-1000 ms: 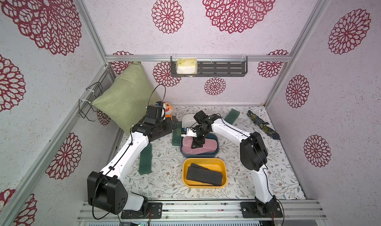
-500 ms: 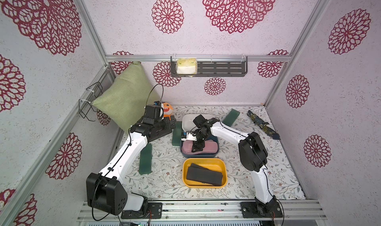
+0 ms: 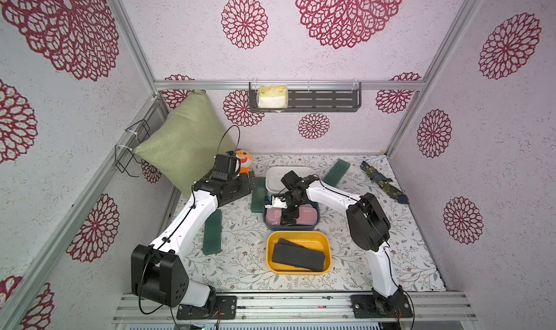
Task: Place the pencil cases by color into the storage box
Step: Place the pencil case at the storage box.
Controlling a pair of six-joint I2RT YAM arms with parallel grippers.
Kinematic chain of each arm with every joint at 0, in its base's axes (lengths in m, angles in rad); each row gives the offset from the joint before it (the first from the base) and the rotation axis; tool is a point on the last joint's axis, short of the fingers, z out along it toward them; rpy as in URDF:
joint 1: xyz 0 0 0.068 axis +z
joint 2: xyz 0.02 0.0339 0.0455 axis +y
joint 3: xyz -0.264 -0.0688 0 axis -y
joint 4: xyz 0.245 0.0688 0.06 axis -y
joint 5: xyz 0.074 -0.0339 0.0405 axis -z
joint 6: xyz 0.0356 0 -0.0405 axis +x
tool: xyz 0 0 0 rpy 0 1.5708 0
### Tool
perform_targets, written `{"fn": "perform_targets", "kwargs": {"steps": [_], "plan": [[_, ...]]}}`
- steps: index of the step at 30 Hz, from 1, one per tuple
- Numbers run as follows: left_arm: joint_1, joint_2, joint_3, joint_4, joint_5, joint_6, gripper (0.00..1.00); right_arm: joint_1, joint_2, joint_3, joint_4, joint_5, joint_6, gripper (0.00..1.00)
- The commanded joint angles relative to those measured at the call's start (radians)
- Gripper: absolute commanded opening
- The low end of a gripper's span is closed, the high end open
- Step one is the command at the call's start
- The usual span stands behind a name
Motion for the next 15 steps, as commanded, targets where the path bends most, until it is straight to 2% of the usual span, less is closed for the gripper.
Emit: {"fn": "perform_targets", "kwargs": {"steps": [1, 8, 15], "plan": [[0.010, 0.032, 0.027, -0.032, -0.009, -0.010, 0.99, 0.002, -0.013, 0.005, -0.026, 0.026, 0.015, 0.90], [0.011, 0.070, 0.043, -0.063, -0.039, -0.016, 0.99, 0.002, -0.035, 0.011, -0.021, 0.044, 0.021, 0.92], [0.023, 0.098, 0.070, -0.208, -0.138, -0.064, 0.99, 0.002, -0.071, 0.020, -0.020, 0.059, 0.025, 0.95]]}}
